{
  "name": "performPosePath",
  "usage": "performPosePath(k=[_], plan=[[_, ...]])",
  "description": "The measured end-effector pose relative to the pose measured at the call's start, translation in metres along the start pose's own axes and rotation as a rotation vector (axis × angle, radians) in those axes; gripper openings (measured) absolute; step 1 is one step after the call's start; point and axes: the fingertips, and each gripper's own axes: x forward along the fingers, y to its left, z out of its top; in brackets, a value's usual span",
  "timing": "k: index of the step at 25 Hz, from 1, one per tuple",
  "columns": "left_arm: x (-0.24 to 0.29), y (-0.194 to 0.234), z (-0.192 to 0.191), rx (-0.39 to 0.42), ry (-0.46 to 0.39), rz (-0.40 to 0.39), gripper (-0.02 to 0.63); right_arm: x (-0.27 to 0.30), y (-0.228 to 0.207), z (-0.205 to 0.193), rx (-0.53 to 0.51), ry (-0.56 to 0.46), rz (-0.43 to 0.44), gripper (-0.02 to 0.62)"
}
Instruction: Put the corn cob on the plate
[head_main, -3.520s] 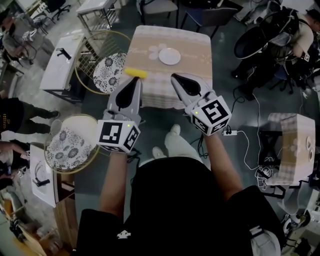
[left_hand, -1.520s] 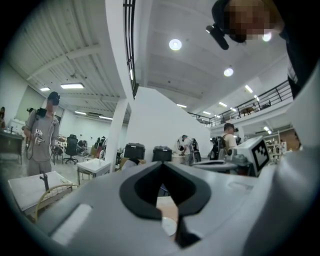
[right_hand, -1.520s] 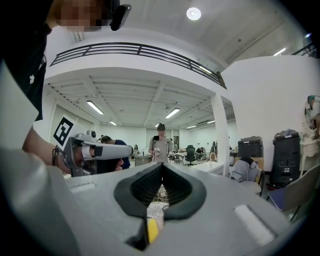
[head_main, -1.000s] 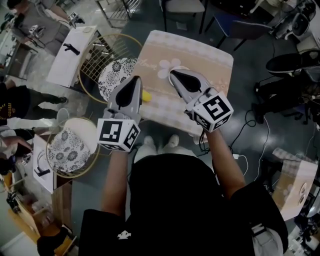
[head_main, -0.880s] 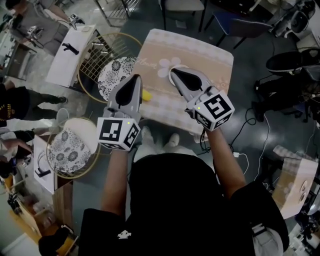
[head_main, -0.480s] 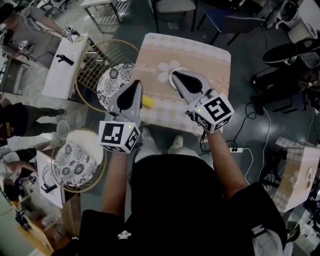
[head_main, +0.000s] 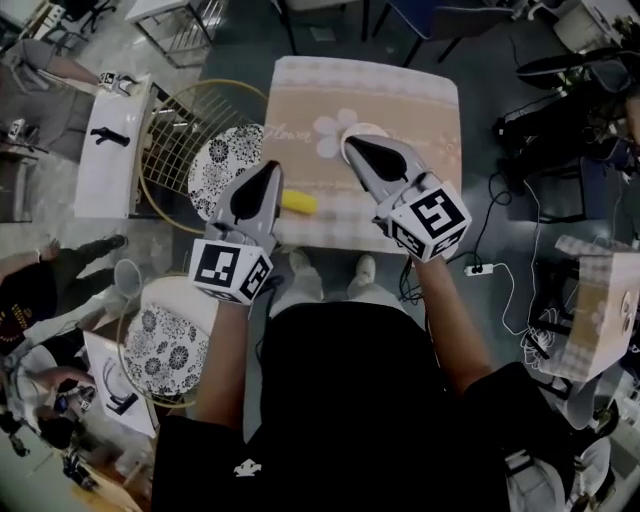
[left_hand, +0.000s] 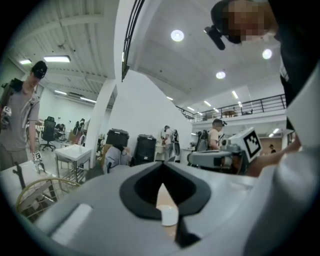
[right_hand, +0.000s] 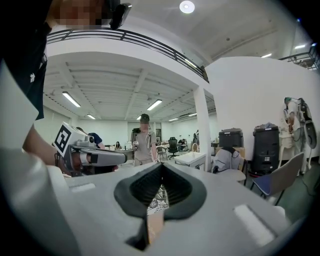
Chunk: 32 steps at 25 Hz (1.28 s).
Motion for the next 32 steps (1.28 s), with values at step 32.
performPosePath(k=[32], plan=[[0.012, 0.018, -0.178, 0.228, 0.443, -0.503, 0.179, 0.003, -0.016, -0.113, 0.171, 0.194, -0.225, 0.002]])
